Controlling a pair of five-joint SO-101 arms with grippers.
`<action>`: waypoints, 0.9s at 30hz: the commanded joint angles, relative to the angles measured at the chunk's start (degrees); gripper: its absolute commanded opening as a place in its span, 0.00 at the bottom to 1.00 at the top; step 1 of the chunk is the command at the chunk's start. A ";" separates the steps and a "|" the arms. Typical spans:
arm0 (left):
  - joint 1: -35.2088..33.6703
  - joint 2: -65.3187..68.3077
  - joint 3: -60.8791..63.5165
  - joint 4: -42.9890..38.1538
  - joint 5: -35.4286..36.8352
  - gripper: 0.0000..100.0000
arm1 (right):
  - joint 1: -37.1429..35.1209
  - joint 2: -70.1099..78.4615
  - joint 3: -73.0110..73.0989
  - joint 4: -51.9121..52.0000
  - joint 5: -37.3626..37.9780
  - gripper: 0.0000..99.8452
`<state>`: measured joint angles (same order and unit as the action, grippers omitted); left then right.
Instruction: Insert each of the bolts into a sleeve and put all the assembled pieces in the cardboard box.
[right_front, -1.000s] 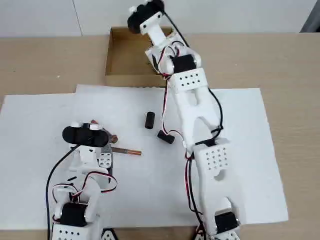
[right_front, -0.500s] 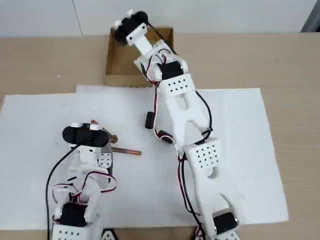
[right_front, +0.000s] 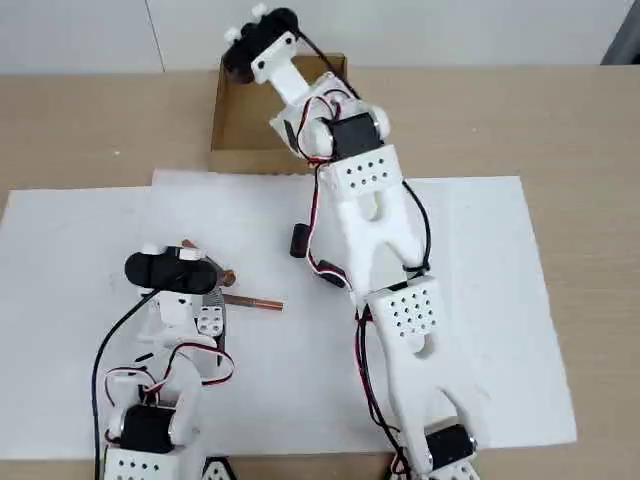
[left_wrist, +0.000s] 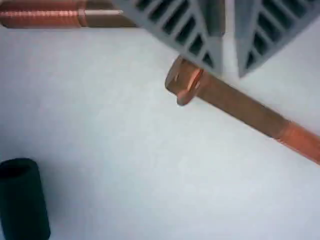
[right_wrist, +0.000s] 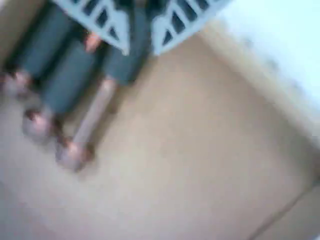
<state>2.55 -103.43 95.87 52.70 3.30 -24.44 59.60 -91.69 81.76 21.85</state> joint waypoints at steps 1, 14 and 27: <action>-0.35 -0.53 -0.31 0.18 0.09 0.01 | -0.40 -3.38 -4.75 7.69 0.18 0.00; -0.35 -0.53 -0.31 0.18 0.09 0.01 | -2.42 -12.79 -4.31 17.19 -9.93 0.00; -0.44 -0.62 -0.31 0.79 0.09 0.01 | -4.53 -23.34 9.49 17.98 -10.73 0.00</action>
<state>2.55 -103.43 95.87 53.23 3.30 -28.66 44.04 -86.33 98.99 11.65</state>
